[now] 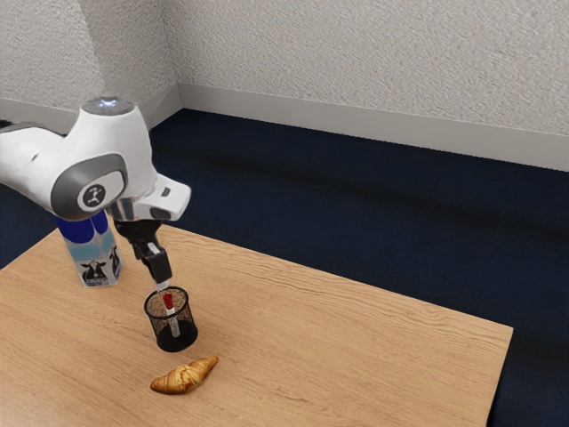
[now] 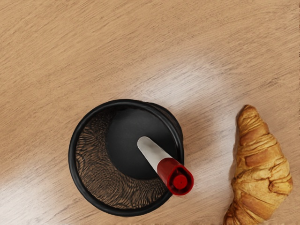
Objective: Take the marker out of the pen holder and place it to the left of the pen holder.
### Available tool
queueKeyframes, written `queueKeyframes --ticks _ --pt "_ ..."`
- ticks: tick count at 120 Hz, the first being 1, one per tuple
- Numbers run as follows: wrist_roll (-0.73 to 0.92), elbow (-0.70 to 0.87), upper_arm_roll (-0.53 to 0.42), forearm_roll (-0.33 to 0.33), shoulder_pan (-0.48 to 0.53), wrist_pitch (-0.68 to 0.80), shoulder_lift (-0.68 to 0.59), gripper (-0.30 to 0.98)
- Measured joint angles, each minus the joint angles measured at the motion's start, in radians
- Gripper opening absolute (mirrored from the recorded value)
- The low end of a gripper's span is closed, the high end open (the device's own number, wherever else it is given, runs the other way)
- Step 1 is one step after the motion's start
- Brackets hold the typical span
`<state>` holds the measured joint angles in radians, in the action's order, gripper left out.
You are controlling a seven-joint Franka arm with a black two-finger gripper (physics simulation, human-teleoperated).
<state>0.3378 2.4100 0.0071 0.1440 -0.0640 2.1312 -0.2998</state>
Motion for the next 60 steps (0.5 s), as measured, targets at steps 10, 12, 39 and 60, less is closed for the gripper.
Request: queueKeyframes --ticks 10,12,39,60 --pt "0.01 0.079 -0.002 0.005 -0.008 0.052 -0.044 0.69" --pt "0.012 0.091 -0.002 0.005 -0.01 0.06 -0.051 0.69" --pt "0.034 0.134 -0.003 0.012 -0.029 0.125 -0.011 0.69" --pt "0.046 0.113 0.004 0.069 -0.024 0.167 0.06 0.69"
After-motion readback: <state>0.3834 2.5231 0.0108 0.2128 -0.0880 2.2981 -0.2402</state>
